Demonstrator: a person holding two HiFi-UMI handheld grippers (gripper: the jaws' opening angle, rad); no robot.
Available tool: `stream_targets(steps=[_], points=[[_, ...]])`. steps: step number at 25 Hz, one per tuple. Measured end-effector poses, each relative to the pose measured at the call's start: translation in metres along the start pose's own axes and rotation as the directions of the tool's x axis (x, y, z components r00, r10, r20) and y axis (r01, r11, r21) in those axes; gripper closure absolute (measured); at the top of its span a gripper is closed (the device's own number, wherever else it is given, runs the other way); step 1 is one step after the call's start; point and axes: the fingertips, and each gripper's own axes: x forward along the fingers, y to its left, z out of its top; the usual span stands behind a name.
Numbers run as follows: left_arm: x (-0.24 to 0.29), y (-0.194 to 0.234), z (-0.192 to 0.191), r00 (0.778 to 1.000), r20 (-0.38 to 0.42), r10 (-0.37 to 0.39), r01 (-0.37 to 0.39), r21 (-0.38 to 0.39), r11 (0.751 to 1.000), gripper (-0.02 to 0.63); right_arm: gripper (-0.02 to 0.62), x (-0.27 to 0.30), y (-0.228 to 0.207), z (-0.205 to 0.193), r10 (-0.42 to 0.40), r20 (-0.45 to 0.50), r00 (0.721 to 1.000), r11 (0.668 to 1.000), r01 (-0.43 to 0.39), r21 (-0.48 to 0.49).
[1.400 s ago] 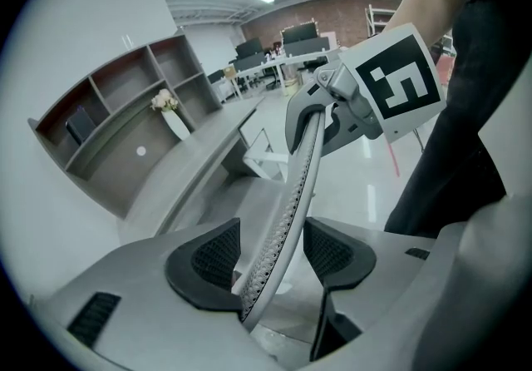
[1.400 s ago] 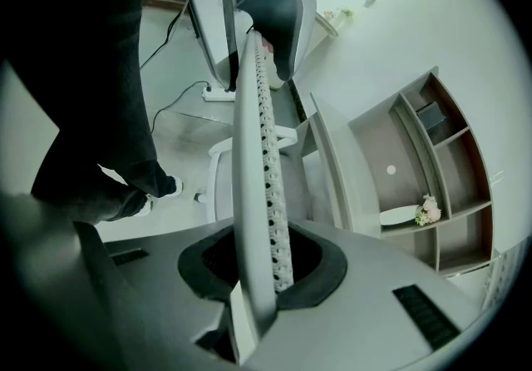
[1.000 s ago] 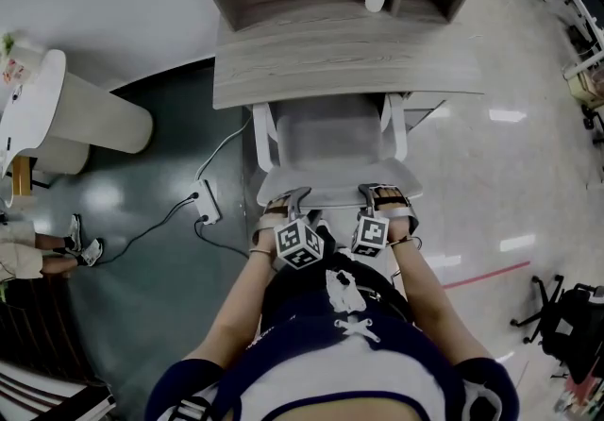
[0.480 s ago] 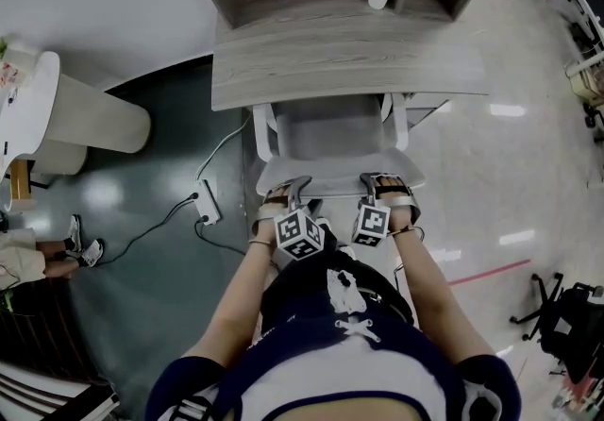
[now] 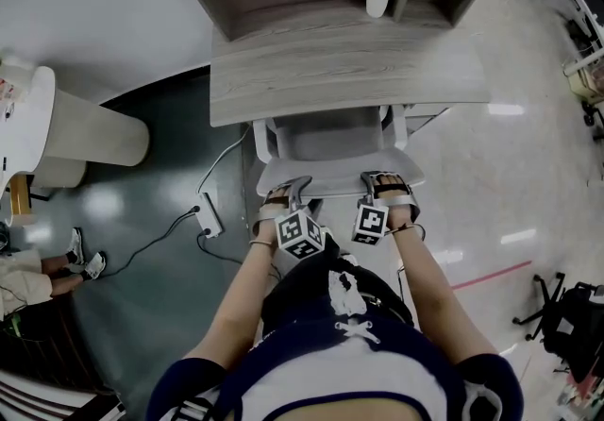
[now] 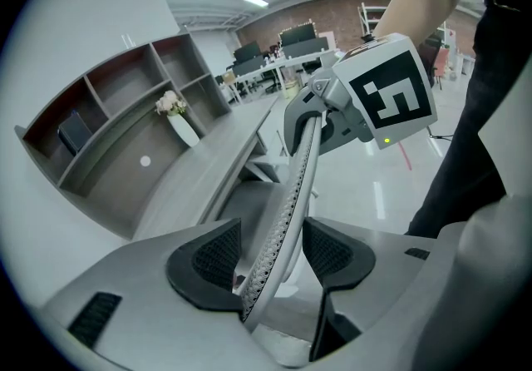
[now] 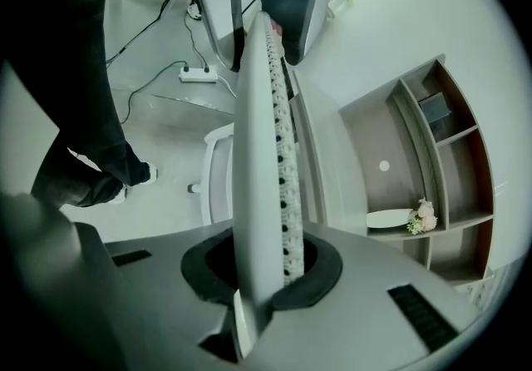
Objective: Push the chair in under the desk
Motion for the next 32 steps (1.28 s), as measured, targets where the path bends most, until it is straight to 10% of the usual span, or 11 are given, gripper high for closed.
stream_targets(steps=[20,32], points=[[0.005,0.017,0.002,0.998,0.051,0.027,-0.030,0.061,0.998,0.379,0.560,0.016,-0.012,-0.005,-0.028,-0.040,0.999,0.999,0.027,-0.020],[0.000,0.005,0.005,0.965,0.016,-0.261,0.260,-0.132,0.956,0.379,0.426,0.004,-0.013,-0.011,0.065,-0.066,0.996,0.981,-0.052,0.188]])
